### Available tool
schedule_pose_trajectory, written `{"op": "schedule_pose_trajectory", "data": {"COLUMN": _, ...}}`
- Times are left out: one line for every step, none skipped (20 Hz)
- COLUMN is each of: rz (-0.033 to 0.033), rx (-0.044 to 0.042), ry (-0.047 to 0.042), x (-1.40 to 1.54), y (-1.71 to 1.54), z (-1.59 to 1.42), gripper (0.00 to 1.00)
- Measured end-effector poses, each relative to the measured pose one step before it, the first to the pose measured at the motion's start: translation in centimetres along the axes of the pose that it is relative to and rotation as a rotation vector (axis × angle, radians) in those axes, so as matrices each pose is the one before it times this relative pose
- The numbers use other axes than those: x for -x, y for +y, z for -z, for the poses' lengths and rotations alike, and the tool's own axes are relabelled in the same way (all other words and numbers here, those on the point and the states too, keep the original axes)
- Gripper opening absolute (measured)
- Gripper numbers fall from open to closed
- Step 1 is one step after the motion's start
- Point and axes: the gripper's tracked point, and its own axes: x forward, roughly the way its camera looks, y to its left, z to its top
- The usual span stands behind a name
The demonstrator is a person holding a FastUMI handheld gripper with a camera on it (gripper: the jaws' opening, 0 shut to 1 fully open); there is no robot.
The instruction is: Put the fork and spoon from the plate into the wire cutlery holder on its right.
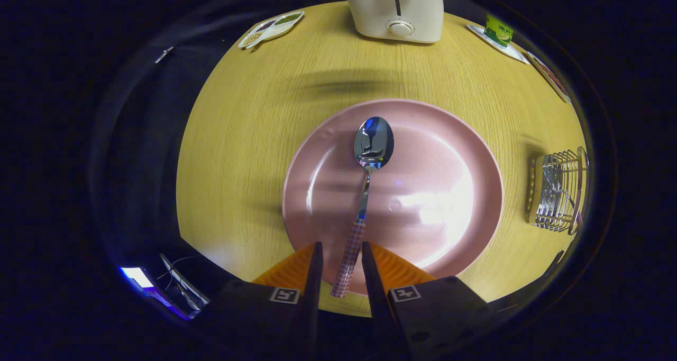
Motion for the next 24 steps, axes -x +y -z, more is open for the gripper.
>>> {"op": "schedule_pose_trajectory", "data": {"rz": 0.01567, "rx": 0.00119, "ry": 0.00724, "x": -0.487, "y": -0.343, "z": 0.154, "gripper": 0.41}}
{"op": "schedule_pose_trajectory", "data": {"rz": 0.00992, "rx": -0.00914, "ry": 0.00179, "x": -0.294, "y": -0.276, "z": 0.184, "gripper": 0.28}}
{"op": "schedule_pose_trajectory", "data": {"rz": -0.00046, "rx": -0.00830, "ry": 0.01154, "x": 0.037, "y": -0.146, "z": 0.341, "gripper": 0.23}}
{"op": "schedule_pose_trajectory", "data": {"rz": -0.01468, "rx": -0.01307, "ry": 0.00209, "x": -0.062, "y": -0.077, "z": -0.040, "gripper": 0.18}}
{"op": "schedule_pose_trajectory", "data": {"rz": -0.00283, "rx": 0.00281, "ry": -0.00317, "x": 0.146, "y": -0.247, "z": -0.087, "gripper": 0.13}}
{"op": "schedule_pose_trajectory", "data": {"rz": -0.00146, "rx": 0.00731, "ry": -0.00292, "x": 0.310, "y": -0.266, "z": -0.145, "gripper": 0.10}}
{"op": "schedule_pose_trajectory", "data": {"rz": -0.02118, "rx": 0.00158, "ry": -0.00090, "x": 0.373, "y": 0.066, "z": 0.039, "gripper": 0.10}}
{"op": "schedule_pose_trajectory", "data": {"rz": -0.01678, "rx": -0.00395, "ry": -0.00396, "x": 0.456, "y": 0.017, "z": -0.087, "gripper": 0.10}}
{"op": "schedule_pose_trajectory", "data": {"rz": -0.02061, "rx": -0.00114, "ry": -0.00614, "x": 0.647, "y": 0.034, "z": -0.093, "gripper": 0.10}}
{"op": "schedule_pose_trajectory", "data": {"rz": -0.01571, "rx": 0.00315, "ry": -0.00439, "x": 0.614, "y": -0.017, "z": -0.163, "gripper": 0.10}}
{"op": "schedule_pose_trajectory", "data": {"rz": -0.01556, "rx": 0.01243, "ry": -0.00555, "x": 0.803, "y": -0.019, "z": -0.069, "gripper": 0.10}}
{"op": "schedule_pose_trajectory", "data": {"rz": -0.00936, "rx": 0.01660, "ry": -0.00001, "x": 0.950, "y": -0.166, "z": -0.041, "gripper": 0.10}}
{"op": "schedule_pose_trajectory", "data": {"rz": -0.01661, "rx": 0.01769, "ry": -0.00286, "x": 1.192, "y": -0.038, "z": -0.074, "gripper": 0.10}}
{"op": "schedule_pose_trajectory", "data": {"rz": -0.01427, "rx": 0.02051, "ry": -0.00012, "x": 1.319, "y": -0.117, "z": -0.082, "gripper": 0.10}}
{"op": "schedule_pose_trajectory", "data": {"rz": -0.01193, "rx": 0.02314, "ry": 0.00040, "x": 1.528, "y": -0.299, "z": -0.054, "gripper": 0.10}}
{"op": "schedule_pose_trajectory", "data": {"rz": -0.01063, "rx": 0.02035, "ry": -0.00177, "x": 1.614, "y": -0.341, "z": -0.202, "gripper": 0.10}}
{"op": "schedule_pose_trajectory", "data": {"rz": -0.00536, "rx": 0.01709, "ry": 0.00246, "x": 1.836, "y": -0.576, "z": -0.003, "gripper": 0.10}}
{"op": "schedule_pose_trajectory", "data": {"rz": -0.00523, "rx": 0.01659, "ry": 0.00040, "x": 1.858, "y": -0.614, "z": -0.210, "gripper": 0.10}}
{"op": "schedule_pose_trajectory", "data": {"rz": -0.00340, "rx": 0.01596, "ry": 0.00318, "x": 1.778, "y": -0.709, "z": -0.194, "gripper": 0.10}}
{"op": "schedule_pose_trajectory", "data": {"rz": 0.01048, "rx": 0.01568, "ry": 0.00384, "x": 2.114, "y": -1.282, "z": -0.204, "gripper": 0.10}}
{"op": "schedule_pose_trajectory", "data": {"rz": 0.00945, "rx": 0.01107, "ry": 0.00131, "x": 1.414, "y": -1.018, "z": -0.051, "gripper": 0.10}}
{"op": "schedule_pose_trajectory", "data": {"rz": 0.00795, "rx": 0.00602, "ry": 0.00829, "x": 1.712, "y": -1.204, "z": -0.084, "gripper": 0.10}}
{"op": "schedule_pose_trajectory", "data": {"rz": 0.00137, "rx": -0.00055, "ry": 0.00491, "x": 1.915, "y": -1.688, "z": 0.306, "gripper": 0.10}}
{"op": "schedule_pose_trajectory", "data": {"rz": 0.00692, "rx": 0.00246, "ry": 0.01009, "x": 1.330, "y": -1.152, "z": 0.043, "gripper": 0.10}}
